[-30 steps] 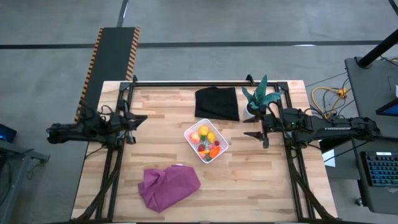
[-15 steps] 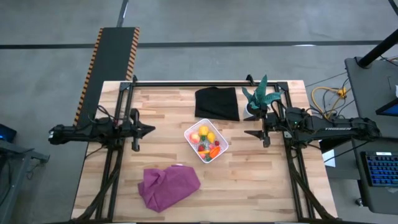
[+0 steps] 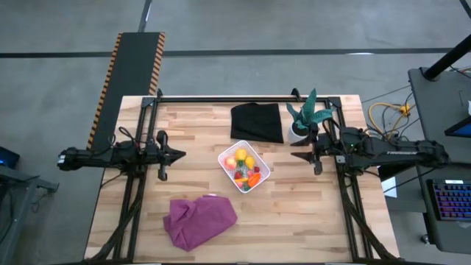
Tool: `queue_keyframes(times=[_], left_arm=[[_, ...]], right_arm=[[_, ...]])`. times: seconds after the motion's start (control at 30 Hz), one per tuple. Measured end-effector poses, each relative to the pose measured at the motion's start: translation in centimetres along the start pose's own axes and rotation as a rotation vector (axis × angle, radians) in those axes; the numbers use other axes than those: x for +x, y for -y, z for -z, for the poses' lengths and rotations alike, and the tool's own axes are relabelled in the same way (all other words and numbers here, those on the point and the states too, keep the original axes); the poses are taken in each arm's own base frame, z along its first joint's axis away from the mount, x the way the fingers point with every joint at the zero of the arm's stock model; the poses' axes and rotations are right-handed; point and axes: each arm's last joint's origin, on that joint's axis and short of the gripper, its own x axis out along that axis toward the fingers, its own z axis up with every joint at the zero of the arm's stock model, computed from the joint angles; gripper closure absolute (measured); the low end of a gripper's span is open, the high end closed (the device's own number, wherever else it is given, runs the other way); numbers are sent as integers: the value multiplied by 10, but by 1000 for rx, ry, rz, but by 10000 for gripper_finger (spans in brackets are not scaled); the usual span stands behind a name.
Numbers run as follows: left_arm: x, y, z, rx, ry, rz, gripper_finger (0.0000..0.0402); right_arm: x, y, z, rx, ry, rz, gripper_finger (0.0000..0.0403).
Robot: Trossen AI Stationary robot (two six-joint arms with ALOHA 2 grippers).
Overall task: Pick and placing Produce into tupperware
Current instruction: Return to Home Position
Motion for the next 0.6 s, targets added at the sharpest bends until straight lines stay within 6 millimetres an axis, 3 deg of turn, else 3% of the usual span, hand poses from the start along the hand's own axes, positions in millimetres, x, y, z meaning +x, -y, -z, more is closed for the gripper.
queue_keyframes(times=[0.23,0.37,0.6], left_arm=[[0,0,0,-7,1,8,401],[0,1,0,-32,1,23,401],[1,1,2,-32,2,35,401]], right_arm=[[-14,-7,13,-6,13,-49,381],[-16,-12,31,-6,49,-50,392],[-25,-15,45,-7,104,-80,394]])
